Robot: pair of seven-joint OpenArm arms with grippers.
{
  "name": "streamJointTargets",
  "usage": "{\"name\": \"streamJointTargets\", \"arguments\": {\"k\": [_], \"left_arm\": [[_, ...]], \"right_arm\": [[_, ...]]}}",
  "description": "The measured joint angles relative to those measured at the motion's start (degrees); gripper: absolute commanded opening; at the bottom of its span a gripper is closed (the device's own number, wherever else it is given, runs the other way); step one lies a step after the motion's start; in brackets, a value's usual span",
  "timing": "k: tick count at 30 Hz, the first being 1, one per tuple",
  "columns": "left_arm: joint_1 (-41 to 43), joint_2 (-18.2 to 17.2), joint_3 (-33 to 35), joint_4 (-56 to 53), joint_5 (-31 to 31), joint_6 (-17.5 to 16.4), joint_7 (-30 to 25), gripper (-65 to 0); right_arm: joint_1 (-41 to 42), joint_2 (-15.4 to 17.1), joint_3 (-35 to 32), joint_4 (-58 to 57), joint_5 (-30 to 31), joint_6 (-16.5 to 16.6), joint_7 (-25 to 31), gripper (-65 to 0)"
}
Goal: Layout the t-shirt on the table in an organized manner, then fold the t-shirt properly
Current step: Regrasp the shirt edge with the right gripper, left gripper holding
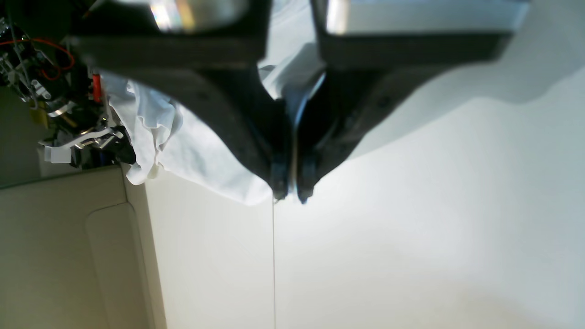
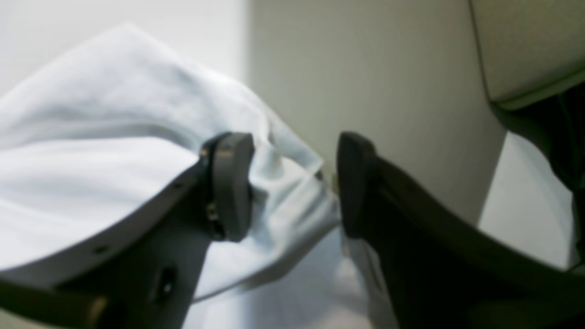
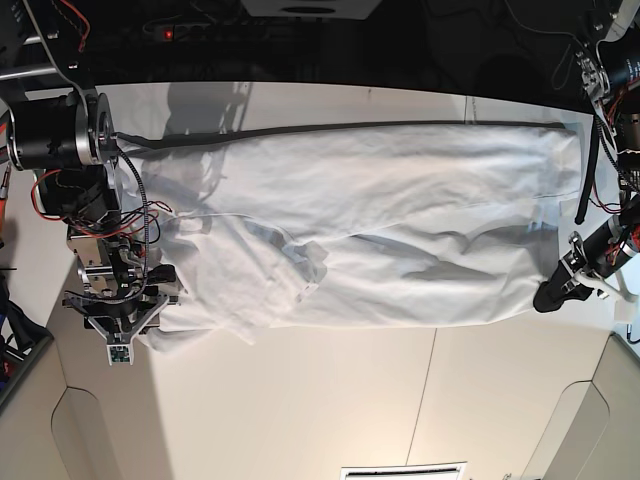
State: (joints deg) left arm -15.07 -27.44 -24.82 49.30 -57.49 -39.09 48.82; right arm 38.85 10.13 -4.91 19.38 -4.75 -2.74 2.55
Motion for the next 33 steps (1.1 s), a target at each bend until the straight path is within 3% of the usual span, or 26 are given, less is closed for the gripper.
{"name": "streamJointTargets", "arguments": {"k": [8, 17, 22, 26, 33], "left_arm": [[-0.02, 0.0, 0.0, 0.0, -0.02, 0.0, 0.02, -65.0], [-0.02, 0.0, 0.0, 0.0, -0.22, 0.0, 0.0, -65.0], [0.0, 0.0, 0.0, 0.0, -0.22, 0.0, -1.36, -65.0], [0.02, 0.0, 0.0, 0.0, -0.22, 0.0, -3.93, -65.0], [0.02, -0.02, 0.0, 0.0, -0.66, 0.0, -4.09, -65.0]], "right_arm": [[-0.13, -0.04, 0.0, 0.0, -2.19, 0.66, 1.14, -65.0], [-0.28, -0.11, 0.0, 1.09, -2.58, 0.63, 0.76, -65.0], [-0.31, 0.02, 0.0, 5.97, -2.56, 1.07, -5.01, -65.0], [-2.56, 0.33, 0.0, 14.6, -2.67, 4.07, -9.22, -65.0], [-14.47, 3.19, -0.07, 34.27, 0.68, 7.54, -13.46, -65.0]]}}
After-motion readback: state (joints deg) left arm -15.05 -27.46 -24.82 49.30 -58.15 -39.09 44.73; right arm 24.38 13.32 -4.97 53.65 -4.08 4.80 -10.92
